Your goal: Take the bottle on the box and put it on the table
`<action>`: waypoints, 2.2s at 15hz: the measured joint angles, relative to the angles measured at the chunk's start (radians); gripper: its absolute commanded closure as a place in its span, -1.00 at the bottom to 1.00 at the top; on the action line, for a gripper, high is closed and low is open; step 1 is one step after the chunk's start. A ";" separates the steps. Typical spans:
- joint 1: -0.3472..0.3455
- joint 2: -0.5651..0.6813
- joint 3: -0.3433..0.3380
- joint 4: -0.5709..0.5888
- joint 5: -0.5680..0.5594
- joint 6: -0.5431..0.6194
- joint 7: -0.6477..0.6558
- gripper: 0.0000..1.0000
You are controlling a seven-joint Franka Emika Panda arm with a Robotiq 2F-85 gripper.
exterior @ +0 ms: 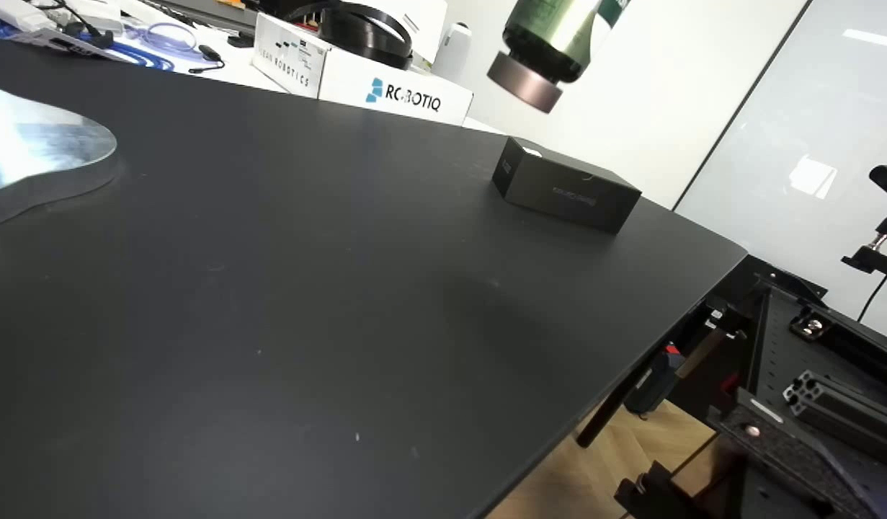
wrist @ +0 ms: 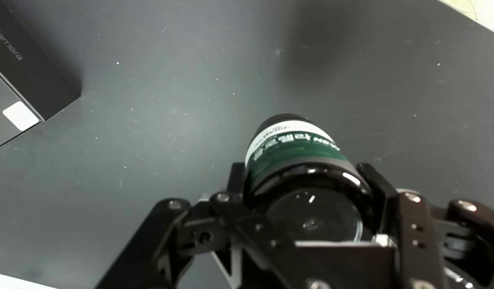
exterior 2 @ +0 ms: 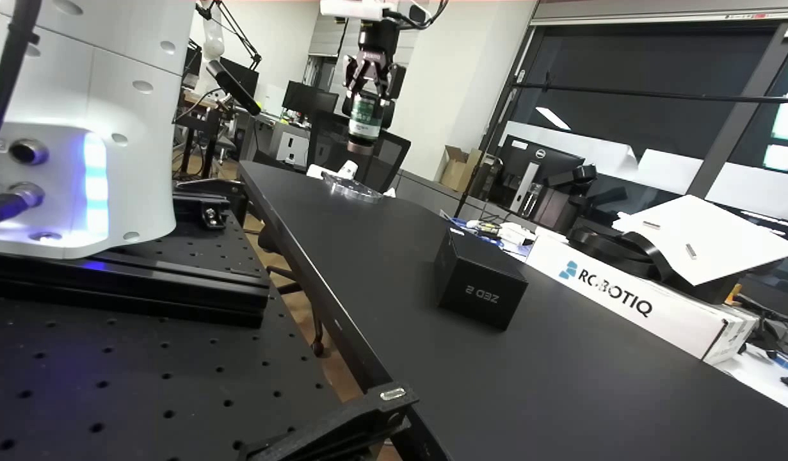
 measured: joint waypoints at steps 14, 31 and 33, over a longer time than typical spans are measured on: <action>-0.034 0.294 -0.058 -0.013 -0.115 0.288 -0.027 0.12; -0.035 0.397 -0.128 0.035 -0.209 0.281 -0.040 -1.00; -0.042 0.377 -0.128 0.047 -0.165 0.258 -0.068 -0.99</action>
